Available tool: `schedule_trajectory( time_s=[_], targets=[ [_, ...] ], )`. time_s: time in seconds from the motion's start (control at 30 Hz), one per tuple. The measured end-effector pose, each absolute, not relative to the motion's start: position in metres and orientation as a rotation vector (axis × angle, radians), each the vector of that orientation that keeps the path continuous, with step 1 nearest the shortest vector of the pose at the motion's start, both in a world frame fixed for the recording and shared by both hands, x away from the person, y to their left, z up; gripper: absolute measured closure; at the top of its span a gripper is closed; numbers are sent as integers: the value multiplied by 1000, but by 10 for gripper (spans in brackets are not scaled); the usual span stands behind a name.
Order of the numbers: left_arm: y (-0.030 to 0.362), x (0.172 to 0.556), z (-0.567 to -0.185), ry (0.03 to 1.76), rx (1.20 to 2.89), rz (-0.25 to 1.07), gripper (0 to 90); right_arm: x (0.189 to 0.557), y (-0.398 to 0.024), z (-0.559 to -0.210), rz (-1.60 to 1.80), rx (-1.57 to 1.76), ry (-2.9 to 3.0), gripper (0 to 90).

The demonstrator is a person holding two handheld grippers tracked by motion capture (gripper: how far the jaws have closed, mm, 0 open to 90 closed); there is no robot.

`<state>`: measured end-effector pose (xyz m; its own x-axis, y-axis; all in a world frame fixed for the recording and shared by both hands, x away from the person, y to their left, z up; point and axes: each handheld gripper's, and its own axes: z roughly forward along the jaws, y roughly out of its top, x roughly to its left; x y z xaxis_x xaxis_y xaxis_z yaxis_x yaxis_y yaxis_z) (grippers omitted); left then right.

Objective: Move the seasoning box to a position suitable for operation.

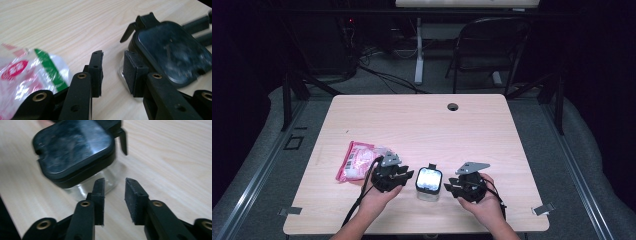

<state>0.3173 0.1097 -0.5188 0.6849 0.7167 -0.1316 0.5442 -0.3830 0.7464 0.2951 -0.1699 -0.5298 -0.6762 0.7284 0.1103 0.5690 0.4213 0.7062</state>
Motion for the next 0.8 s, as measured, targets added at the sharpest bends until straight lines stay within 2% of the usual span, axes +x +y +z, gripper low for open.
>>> schedule_trajectory(
  time_s=[0.1,0.23,0.63,0.8],
  targets=[
    [122,301,-523,971,2079,262,719,305,-178,-525,1176,1204,2403,804],
    [125,291,-528,963,2100,257,746,316,-178,-521,1224,1220,2379,835],
    [110,267,-539,923,2104,189,857,338,-162,-527,1282,1202,2402,856],
    [102,263,-542,901,2120,173,868,340,-163,-528,1304,1211,2410,860]
  ],
)
